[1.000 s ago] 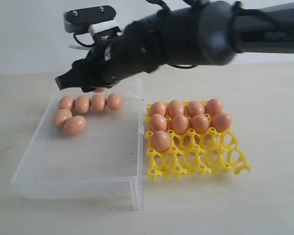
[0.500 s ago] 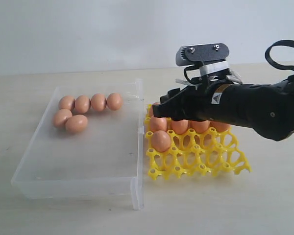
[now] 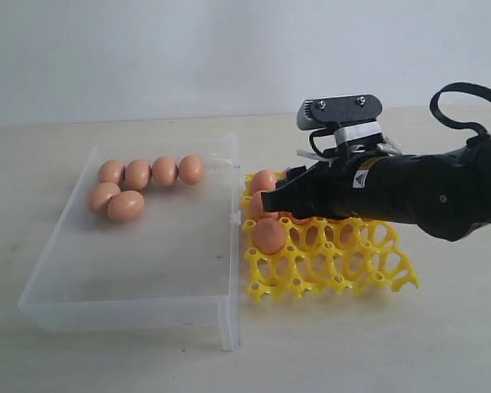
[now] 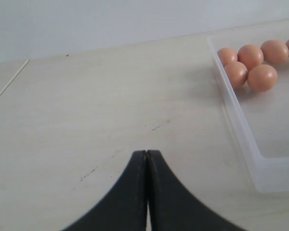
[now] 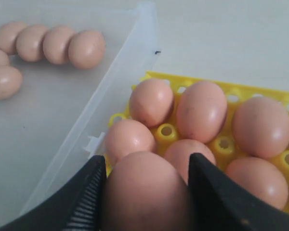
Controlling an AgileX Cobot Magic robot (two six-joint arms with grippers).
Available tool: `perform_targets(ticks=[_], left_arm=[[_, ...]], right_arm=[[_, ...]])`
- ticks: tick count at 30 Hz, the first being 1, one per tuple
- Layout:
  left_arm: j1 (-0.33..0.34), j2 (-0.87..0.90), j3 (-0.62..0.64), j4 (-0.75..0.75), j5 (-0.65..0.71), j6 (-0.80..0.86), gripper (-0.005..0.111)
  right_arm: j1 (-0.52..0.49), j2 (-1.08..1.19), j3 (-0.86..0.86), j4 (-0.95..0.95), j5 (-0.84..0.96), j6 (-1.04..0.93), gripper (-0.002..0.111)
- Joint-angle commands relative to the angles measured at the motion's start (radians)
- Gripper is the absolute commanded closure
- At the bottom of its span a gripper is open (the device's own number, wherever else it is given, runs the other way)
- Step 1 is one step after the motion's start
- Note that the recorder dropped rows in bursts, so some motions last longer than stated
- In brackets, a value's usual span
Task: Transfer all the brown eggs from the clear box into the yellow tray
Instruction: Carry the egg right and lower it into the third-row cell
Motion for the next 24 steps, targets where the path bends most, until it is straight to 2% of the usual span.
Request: perform_targets(ticks=[1, 24], left_arm=[[-0.006, 0.001, -0.004, -0.002, -0.009, -0.005, 0.107], [-0.006, 0.001, -0.004, -0.002, -0.009, -0.005, 0.107]], right_arm=[[-0.007, 0.037, 0.002, -0.003, -0.025, 0.003, 0.108], [-0.007, 0.137, 0.002, -0.003, -0.071, 0.0, 0.108]])
